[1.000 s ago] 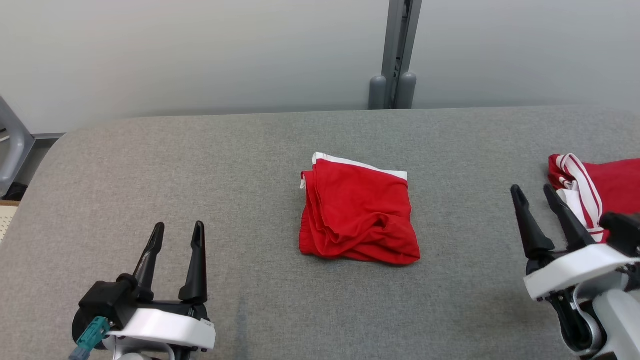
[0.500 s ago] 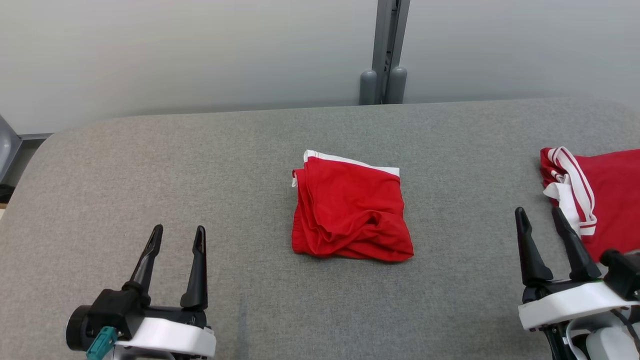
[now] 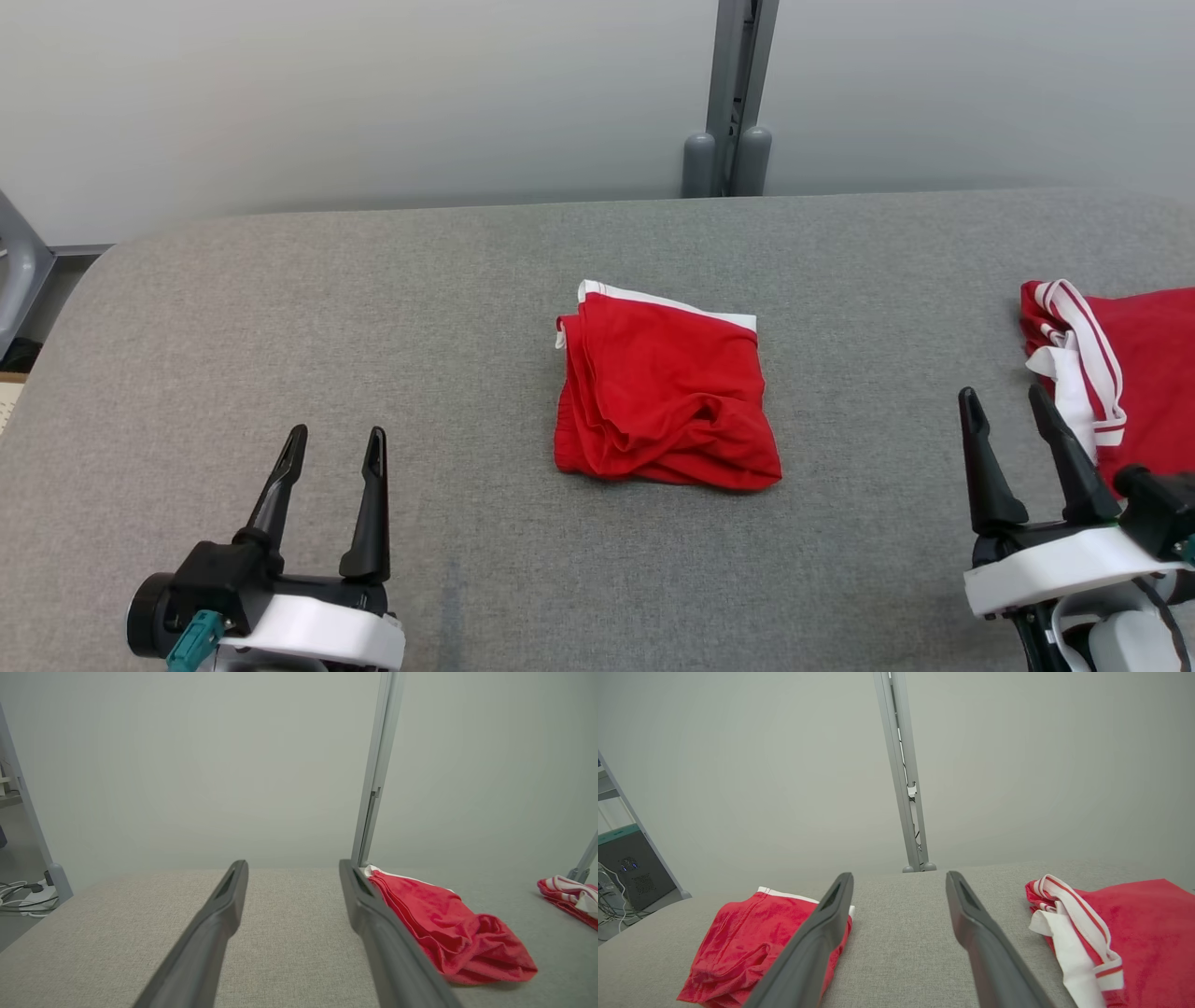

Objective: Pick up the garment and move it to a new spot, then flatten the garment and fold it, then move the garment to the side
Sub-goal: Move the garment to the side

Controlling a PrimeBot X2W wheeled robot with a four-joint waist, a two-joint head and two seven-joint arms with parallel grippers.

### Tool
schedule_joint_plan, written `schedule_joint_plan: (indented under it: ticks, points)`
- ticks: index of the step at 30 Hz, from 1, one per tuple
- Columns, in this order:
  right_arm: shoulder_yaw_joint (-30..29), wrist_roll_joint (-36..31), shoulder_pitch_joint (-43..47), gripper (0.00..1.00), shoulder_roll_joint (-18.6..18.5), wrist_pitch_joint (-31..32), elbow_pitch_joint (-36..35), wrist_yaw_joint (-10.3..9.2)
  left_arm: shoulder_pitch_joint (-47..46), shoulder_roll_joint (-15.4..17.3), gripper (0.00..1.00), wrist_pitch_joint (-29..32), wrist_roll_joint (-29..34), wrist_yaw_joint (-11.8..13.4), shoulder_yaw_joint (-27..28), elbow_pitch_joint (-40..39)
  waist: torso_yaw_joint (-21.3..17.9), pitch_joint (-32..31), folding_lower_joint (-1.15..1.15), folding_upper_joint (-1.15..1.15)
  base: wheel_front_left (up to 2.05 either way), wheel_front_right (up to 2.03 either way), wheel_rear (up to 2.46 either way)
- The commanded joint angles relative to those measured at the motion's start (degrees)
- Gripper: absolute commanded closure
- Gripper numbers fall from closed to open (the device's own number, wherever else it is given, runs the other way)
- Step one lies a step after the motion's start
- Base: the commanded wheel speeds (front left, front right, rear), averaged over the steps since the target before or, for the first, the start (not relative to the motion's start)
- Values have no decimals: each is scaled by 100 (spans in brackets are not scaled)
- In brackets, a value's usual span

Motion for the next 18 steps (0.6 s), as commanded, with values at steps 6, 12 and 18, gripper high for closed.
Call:
schedule_joint_plan:
  ticks: [6, 12, 18]
  points:
    - [172, 211, -65, 0, 17, -11, 252, 4, -92, 7, 0, -21, 7, -65, 38, 60, 115, 3, 0, 0, 0, 0, 0]
    - [623, 714, -654, 0, -115, 453, 645, 4, -132, 5, 0, -21, -104, -32, -92, 67, 270, 79, 0, 0, 0, 0, 0]
    - [1047, 1689, -1697, 0, -384, 1597, 1476, 4, -237, 9, 0, -21, -253, 41, -267, 94, 594, 247, 0, 0, 0, 0, 0]
